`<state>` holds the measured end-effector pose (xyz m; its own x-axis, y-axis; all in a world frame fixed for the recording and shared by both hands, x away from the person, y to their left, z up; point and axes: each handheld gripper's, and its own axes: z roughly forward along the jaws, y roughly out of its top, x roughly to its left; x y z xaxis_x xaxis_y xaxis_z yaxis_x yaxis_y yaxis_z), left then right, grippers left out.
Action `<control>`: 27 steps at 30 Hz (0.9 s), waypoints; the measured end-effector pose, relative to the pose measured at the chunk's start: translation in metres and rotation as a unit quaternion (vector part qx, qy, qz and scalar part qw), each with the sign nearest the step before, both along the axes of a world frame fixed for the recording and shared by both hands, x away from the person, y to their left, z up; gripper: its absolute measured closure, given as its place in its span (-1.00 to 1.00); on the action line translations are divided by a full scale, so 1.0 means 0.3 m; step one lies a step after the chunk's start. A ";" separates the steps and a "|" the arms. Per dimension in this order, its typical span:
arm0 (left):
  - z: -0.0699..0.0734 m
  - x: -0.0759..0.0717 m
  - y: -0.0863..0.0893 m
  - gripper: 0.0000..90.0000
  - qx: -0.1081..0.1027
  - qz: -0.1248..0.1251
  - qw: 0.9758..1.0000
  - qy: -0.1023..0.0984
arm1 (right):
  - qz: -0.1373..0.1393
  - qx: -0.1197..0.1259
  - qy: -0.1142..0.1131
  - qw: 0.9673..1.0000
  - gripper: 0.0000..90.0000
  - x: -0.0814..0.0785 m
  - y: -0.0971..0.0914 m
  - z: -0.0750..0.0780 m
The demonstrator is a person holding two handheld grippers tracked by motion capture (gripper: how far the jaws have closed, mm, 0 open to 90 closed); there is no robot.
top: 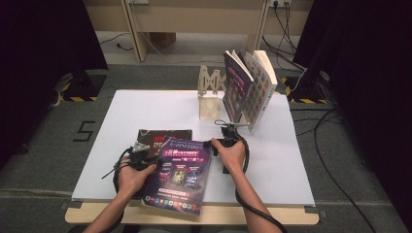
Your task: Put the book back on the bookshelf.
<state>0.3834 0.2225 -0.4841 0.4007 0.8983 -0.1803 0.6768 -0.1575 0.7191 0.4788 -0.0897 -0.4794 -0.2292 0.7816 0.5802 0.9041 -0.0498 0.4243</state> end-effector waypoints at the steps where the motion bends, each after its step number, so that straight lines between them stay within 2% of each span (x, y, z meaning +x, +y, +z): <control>1: 0.000 0.000 -0.001 0.56 -0.001 0.001 1.000 0.000 | -0.001 0.004 0.003 1.000 0.23 -0.002 -0.001 0.001; 3: -0.001 -0.001 -0.001 0.56 -0.002 0.002 1.000 -0.001 | -0.001 0.004 0.008 1.000 0.23 -0.004 0.001 -0.001; 4: -0.001 -0.001 -0.002 0.56 -0.002 0.003 1.000 -0.001 | 0.012 0.025 0.024 0.999 0.23 -0.007 0.008 -0.010; 6: 0.000 -0.001 -0.002 0.56 -0.001 0.003 1.000 -0.001 | 0.012 0.023 0.029 0.999 0.25 -0.011 0.013 -0.009; 7: 0.000 -0.001 -0.002 0.56 -0.001 0.003 1.000 -0.001 | 0.014 0.010 0.017 1.000 0.27 -0.014 0.018 -0.009; 9: -0.001 -0.002 -0.001 0.56 -0.001 0.003 1.000 -0.002 | 0.012 0.015 0.017 1.000 0.31 -0.012 0.017 -0.011; 15: 0.000 0.000 0.002 0.56 -0.002 0.001 1.000 -0.001 | 0.018 0.009 0.003 1.000 0.40 -0.008 0.018 0.003; 18: 0.000 0.001 0.007 0.56 -0.003 0.000 1.000 -0.001 | 0.019 0.009 0.002 1.000 0.52 -0.008 0.016 0.010; 19: 0.000 0.001 0.008 0.56 -0.002 0.000 1.000 -0.001 | 0.017 0.012 0.002 1.000 0.57 -0.011 0.017 0.018; 20: 0.001 0.001 0.010 0.56 -0.001 0.000 1.000 -0.001 | 0.022 0.017 -0.011 1.000 0.66 -0.014 0.018 0.032; 22: 0.002 0.001 0.011 0.56 -0.001 0.001 1.000 -0.001 | 0.019 0.018 -0.007 1.000 0.68 -0.016 0.020 0.040; 23: 0.002 0.001 0.012 0.56 -0.001 0.000 1.000 -0.001 | 0.025 0.020 -0.014 0.999 0.72 -0.017 0.027 0.060; 27: 0.002 0.001 0.014 0.55 -0.001 -0.003 1.000 -0.001 | 0.028 0.021 -0.020 0.999 0.75 -0.018 0.034 0.083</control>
